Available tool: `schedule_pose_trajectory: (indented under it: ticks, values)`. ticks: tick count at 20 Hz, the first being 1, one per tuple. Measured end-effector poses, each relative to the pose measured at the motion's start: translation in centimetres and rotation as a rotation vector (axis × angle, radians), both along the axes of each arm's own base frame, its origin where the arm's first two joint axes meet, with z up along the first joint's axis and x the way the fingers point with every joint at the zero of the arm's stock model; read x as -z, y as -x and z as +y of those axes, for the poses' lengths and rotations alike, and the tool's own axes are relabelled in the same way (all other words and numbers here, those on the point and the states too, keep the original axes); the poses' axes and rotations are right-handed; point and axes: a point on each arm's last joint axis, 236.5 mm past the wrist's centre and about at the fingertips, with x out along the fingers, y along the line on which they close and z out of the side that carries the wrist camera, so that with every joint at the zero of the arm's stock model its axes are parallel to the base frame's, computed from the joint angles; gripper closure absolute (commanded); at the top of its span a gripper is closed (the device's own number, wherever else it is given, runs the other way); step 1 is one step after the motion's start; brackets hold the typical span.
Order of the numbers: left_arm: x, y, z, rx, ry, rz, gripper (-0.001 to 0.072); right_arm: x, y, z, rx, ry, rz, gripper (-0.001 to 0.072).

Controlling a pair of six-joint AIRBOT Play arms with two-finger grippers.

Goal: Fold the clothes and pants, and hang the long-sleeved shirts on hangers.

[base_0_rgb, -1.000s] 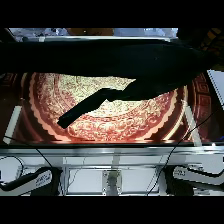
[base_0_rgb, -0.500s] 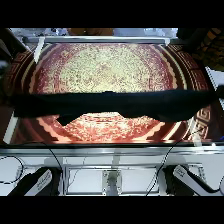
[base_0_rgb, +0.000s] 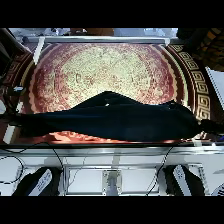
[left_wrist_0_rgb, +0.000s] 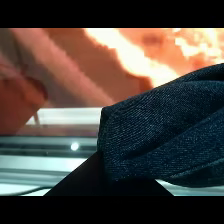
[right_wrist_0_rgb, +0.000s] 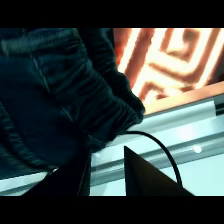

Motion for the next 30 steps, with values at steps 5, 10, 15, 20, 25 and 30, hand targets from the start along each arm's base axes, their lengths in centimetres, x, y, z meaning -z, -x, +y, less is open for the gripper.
schedule_pose_trajectory:
  ticks: [5,10,15,20,25,30]
  values:
    - [2.0,1.6,0.5,-0.004,0.001,0.051,0.0683,2.6,2.3,1.7,-0.015,-0.047,0.093,0.0257]
    - [5.0,2.9,0.7,0.032,-0.013,0.098,0.0683,2.3,-0.7,1.7,-0.032,-0.045,-0.030,0.0191]
    - [5.6,3.3,1.6,0.053,-0.061,0.118,0.0683,2.3,-5.1,1.1,-0.116,-0.036,-0.139,0.0194]
    - [5.7,4.0,1.9,0.056,-0.072,0.148,0.0683,7.5,-7.4,4.2,-0.309,-0.114,-0.032,0.0282]
    - [5.8,4.6,1.8,0.049,-0.067,0.171,0.0684,11.5,-8.8,7.1,-0.394,-0.171,0.070,0.0695]
    - [6.0,3.8,0.2,0.052,0.005,0.136,0.0684,8.7,-12.8,6.8,-0.397,-0.141,0.008,0.0697]
